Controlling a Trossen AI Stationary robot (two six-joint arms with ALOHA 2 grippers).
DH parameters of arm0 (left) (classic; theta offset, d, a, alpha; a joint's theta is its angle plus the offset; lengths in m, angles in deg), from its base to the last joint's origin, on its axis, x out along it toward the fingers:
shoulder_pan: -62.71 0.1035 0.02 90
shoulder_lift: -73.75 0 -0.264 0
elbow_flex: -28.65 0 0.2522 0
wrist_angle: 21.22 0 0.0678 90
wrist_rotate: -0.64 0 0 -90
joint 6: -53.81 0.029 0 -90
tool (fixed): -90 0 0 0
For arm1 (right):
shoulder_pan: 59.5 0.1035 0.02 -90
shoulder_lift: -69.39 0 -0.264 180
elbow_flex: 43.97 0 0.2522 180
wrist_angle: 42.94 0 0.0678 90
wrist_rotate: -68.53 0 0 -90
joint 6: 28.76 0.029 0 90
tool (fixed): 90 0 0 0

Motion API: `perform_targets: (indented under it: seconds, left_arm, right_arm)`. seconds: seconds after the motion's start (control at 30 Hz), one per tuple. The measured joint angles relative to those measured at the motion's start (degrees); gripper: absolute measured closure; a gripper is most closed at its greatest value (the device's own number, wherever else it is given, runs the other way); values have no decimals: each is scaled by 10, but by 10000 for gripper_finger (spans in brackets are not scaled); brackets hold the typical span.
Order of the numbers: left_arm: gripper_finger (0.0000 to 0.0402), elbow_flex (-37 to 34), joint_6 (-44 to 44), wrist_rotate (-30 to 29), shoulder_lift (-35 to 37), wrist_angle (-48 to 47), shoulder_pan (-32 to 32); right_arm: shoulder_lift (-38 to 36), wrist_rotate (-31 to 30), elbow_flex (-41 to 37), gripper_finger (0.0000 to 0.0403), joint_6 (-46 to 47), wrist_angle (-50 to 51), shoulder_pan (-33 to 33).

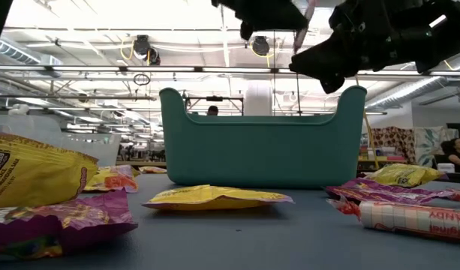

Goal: Sort candy
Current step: Put the orange candy into the transparent bin

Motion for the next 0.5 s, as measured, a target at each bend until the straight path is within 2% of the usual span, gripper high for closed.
perform_targets:
  seconds: [0.23,0.5]
  left_arm:
    - [352,1,15,-1,64,-31,-8]
    - [352,1,63,-6,134,-205,5]
  right_arm:
    - [0,-1,0,298,-9,17,-1]
    - [0,-2,0,298,-60,56,-1]
